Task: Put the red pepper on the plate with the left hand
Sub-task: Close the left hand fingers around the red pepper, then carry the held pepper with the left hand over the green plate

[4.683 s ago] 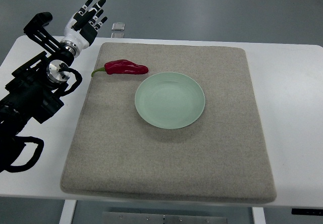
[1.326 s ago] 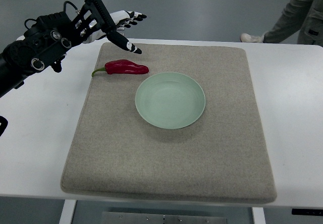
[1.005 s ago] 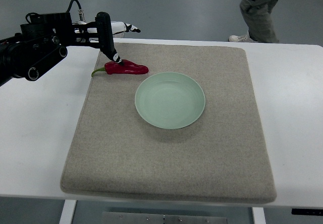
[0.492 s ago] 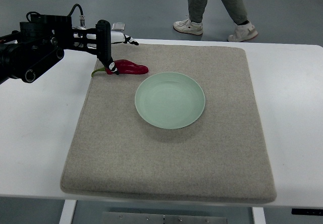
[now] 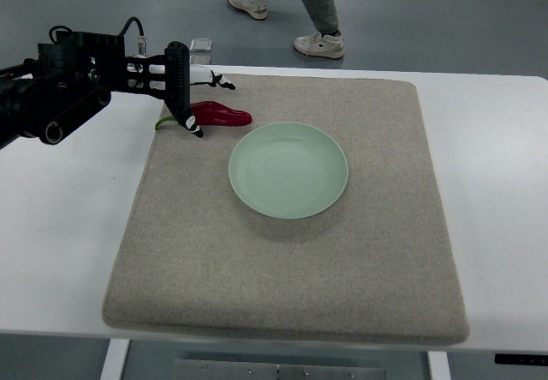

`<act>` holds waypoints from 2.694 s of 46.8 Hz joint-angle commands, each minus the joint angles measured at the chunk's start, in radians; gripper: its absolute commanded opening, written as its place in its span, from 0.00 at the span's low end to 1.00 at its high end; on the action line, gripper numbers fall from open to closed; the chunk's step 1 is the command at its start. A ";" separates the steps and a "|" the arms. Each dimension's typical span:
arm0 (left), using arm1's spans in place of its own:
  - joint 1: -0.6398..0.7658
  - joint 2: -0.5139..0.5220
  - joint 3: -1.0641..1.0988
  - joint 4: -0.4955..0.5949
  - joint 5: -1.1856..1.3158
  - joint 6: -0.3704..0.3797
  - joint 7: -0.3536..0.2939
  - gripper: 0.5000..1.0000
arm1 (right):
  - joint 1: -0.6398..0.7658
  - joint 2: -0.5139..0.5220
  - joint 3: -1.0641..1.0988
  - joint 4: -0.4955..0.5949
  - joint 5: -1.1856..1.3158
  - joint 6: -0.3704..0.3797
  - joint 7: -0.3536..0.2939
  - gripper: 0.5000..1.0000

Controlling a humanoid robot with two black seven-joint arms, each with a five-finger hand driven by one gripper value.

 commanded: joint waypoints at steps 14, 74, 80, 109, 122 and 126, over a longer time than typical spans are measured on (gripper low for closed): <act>0.003 0.000 0.006 0.007 0.001 -0.008 -0.002 0.94 | 0.000 0.000 0.000 0.000 0.001 0.000 0.000 0.86; 0.003 0.000 0.026 0.004 0.005 -0.020 -0.002 0.00 | 0.000 0.000 0.000 0.000 0.001 0.000 0.000 0.86; 0.003 0.000 0.024 0.005 0.005 -0.019 -0.002 0.00 | 0.000 0.000 0.000 0.000 0.001 0.000 0.000 0.86; -0.014 0.003 0.008 -0.041 0.000 0.087 -0.009 0.00 | 0.000 0.000 0.000 0.000 0.001 0.000 0.000 0.86; -0.019 0.009 0.008 -0.144 0.005 0.120 -0.012 0.00 | 0.000 0.000 0.000 0.000 0.001 0.000 0.000 0.86; -0.019 0.009 0.008 -0.176 0.005 0.118 -0.020 0.00 | 0.000 0.000 0.000 0.000 0.001 0.000 0.000 0.86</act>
